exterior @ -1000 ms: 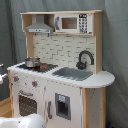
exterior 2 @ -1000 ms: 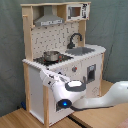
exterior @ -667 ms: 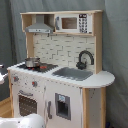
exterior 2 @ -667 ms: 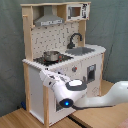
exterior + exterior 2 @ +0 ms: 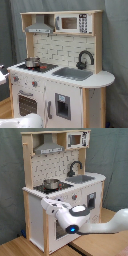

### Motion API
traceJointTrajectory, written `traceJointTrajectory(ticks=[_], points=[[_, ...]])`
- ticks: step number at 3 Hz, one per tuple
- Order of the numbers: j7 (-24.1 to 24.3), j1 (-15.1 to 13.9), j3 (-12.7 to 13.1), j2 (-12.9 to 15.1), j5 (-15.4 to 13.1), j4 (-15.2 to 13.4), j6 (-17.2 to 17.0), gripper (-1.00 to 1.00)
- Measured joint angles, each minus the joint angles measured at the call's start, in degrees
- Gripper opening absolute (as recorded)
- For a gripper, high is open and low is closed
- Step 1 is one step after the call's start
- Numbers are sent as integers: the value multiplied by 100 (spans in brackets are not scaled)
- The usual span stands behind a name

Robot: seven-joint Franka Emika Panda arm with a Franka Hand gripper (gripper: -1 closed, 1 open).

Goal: Play with the kitchen

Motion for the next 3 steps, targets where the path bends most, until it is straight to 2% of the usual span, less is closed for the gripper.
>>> traceJointTrajectory(ticks=[3], points=[[-128, 955, -297, -4, -66, -1815, 1786, 100]])
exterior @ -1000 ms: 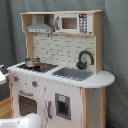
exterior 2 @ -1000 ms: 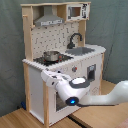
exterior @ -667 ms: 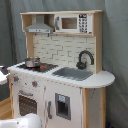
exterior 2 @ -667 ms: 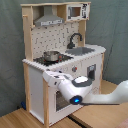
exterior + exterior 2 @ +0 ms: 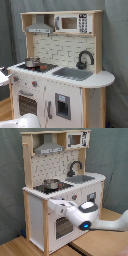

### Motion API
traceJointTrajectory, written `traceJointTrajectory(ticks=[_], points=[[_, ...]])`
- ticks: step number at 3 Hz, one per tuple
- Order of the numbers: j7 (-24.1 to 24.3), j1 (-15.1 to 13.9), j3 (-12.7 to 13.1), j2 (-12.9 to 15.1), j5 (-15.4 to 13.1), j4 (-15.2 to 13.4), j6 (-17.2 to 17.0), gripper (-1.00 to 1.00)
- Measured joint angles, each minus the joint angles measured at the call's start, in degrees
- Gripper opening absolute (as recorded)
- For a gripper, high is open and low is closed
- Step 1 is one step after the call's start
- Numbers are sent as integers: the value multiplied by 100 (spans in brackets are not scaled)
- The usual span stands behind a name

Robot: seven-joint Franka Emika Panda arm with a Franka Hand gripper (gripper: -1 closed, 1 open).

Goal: Play with the kitchen

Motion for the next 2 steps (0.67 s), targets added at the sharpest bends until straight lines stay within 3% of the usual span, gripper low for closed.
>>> traceJointTrajectory(ticks=[2], points=[[-47, 638, -170, -8, -103, -1209, 1151, 100]])
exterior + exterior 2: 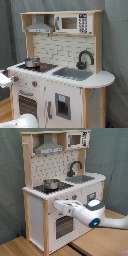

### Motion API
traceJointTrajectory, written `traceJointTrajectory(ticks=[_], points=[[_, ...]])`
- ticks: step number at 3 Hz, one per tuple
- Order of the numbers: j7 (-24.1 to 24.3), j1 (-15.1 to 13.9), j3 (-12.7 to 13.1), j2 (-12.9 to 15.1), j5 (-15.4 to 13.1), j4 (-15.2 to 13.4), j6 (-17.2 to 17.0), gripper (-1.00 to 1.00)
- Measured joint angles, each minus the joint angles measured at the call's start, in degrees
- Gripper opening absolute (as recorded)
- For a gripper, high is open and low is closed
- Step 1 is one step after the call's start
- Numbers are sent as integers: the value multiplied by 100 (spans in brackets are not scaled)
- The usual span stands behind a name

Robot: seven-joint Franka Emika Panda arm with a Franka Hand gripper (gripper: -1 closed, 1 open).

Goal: Play with the kitchen

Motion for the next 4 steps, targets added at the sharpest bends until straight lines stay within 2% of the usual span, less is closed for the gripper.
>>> traceJointTrajectory(ticks=[2, 4], points=[[-63, 506, -152, -14, -103, -1021, 1047, 100], [-302, 828, -294, -27, -124, -1830, 2077, 100]])
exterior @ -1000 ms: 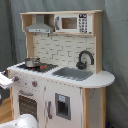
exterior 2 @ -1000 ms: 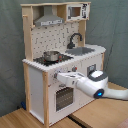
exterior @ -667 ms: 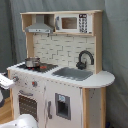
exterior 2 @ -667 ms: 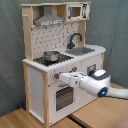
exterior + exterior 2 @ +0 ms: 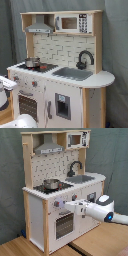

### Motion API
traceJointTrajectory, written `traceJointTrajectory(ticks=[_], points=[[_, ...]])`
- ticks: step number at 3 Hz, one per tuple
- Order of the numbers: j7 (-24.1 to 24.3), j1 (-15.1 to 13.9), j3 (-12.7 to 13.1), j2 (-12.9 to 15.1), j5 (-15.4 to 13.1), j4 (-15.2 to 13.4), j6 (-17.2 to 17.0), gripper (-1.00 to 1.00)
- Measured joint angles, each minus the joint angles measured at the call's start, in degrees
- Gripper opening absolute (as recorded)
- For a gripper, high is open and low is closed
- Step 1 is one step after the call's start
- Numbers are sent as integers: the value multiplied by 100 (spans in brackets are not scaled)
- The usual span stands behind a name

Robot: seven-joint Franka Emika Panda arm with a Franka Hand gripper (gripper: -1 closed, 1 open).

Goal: Play with the kitchen

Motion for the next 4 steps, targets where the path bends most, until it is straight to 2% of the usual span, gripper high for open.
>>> traceJointTrajectory(ticks=[1, 2, 4], points=[[-199, -3, -36, 1, 0, -296, 607, 100], [-423, -166, -31, 1, 0, -484, 1165, 100], [-826, -721, -14, 2, 0, -788, 2130, 100]])
